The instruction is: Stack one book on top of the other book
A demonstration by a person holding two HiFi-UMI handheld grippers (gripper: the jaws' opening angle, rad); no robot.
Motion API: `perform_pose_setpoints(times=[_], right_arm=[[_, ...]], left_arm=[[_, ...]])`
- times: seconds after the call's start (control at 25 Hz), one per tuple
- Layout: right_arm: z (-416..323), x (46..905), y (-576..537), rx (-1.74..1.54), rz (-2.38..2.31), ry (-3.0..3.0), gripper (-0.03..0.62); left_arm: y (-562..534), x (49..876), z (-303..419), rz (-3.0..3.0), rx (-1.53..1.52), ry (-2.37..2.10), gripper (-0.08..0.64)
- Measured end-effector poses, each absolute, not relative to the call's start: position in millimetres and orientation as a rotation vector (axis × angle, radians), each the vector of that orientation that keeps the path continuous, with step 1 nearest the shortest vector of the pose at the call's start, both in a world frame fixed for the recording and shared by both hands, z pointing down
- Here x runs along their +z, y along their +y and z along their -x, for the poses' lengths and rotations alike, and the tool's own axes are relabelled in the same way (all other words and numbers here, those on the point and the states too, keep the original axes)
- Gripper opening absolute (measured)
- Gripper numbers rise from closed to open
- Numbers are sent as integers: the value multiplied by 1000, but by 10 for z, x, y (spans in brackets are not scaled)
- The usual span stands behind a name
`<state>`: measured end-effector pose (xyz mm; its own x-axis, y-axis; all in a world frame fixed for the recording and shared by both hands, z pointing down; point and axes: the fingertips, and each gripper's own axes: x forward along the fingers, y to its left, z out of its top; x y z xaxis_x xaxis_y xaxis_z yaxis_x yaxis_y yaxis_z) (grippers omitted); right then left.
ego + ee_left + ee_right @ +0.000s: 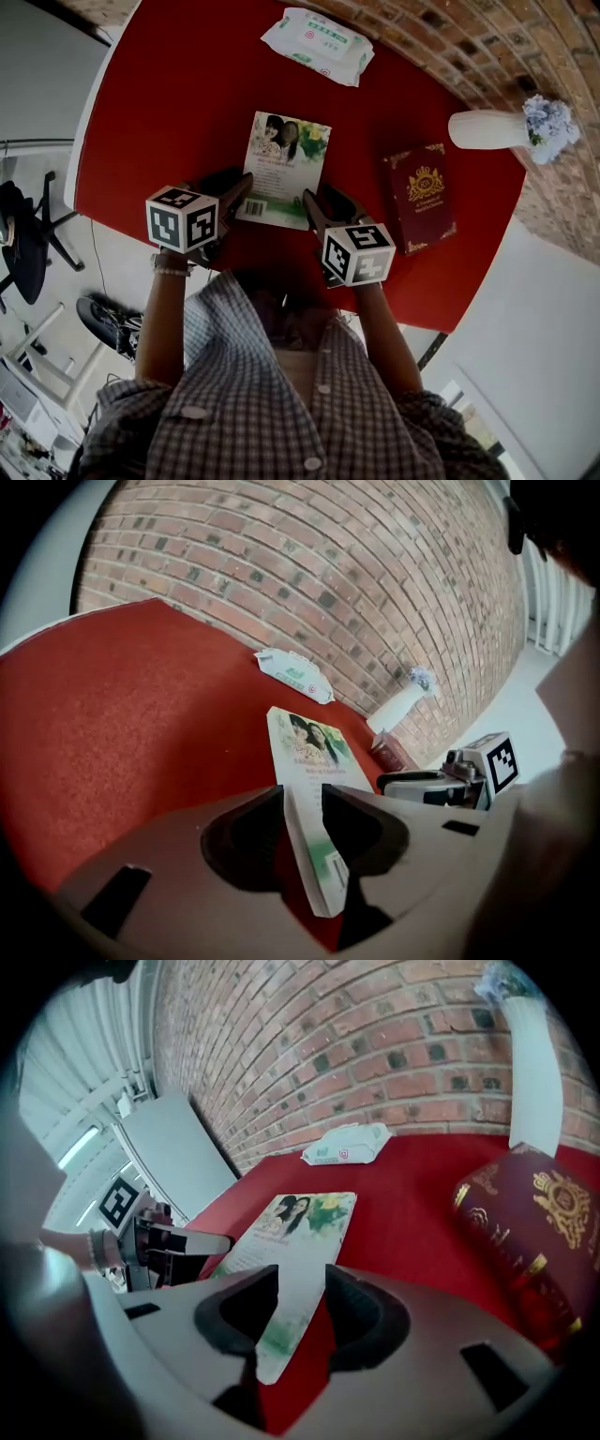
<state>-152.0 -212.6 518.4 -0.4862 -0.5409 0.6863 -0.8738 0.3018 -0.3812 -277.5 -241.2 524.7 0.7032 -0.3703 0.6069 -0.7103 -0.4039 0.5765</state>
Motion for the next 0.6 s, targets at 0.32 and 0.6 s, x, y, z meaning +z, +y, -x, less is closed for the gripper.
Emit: perform_pose_setpoints(times=[0.32,0.6], right_arm=[[1510,5352,-2137,1143,-1252,-2093,169],[1515,5365,-2160,1159,-1298,-2067,173]], left_arm=[[-2367,5348,2702,-2038,616,-802,129],[-2363,5363,2694,-2022,632,-827,130]])
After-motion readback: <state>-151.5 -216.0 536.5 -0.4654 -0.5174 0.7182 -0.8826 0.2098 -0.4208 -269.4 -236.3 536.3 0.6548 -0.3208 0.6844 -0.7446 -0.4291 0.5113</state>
